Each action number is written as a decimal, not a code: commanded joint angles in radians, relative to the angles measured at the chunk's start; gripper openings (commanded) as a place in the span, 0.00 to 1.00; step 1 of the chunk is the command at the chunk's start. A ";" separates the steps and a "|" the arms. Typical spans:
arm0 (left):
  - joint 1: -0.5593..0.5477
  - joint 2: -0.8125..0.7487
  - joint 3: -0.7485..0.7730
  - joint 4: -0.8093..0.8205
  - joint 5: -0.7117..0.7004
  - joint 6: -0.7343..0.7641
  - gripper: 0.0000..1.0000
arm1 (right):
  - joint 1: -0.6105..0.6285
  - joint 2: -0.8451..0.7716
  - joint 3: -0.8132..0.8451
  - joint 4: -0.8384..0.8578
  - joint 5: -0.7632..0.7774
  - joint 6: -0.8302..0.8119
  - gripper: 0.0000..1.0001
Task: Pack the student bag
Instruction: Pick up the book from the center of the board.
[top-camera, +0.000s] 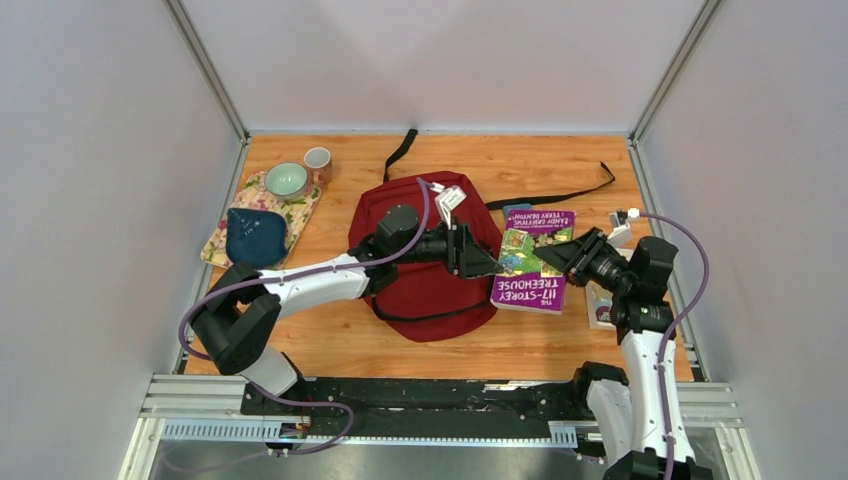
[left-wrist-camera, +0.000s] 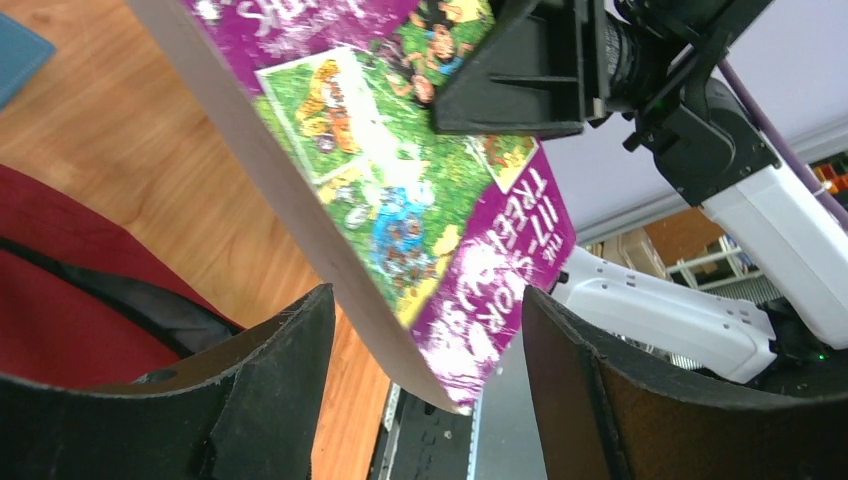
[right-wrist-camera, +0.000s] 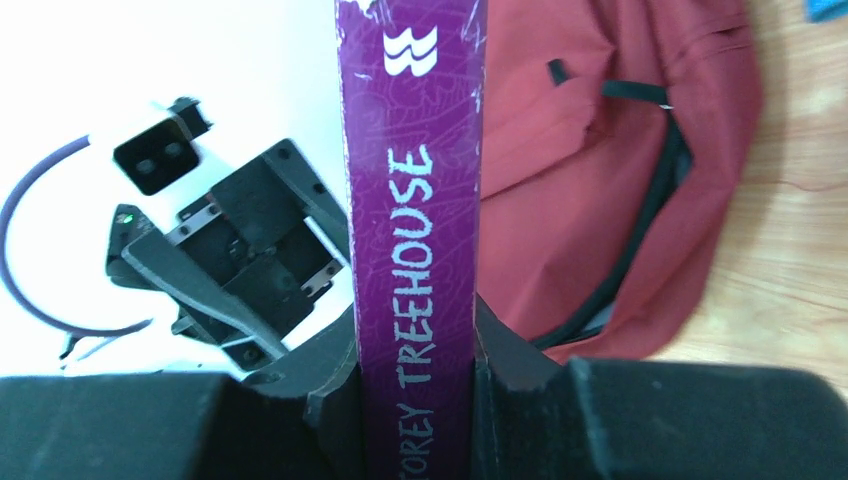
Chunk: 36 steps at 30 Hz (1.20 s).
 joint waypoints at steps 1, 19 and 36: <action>0.029 -0.051 -0.047 0.113 -0.042 -0.022 0.75 | 0.067 -0.026 0.080 0.184 -0.065 0.143 0.00; 0.101 -0.103 -0.181 0.470 -0.045 -0.251 0.77 | 0.330 0.046 0.064 0.511 -0.088 0.327 0.00; 0.105 -0.099 -0.184 0.590 0.053 -0.257 0.32 | 0.408 0.152 0.119 0.445 -0.163 0.175 0.00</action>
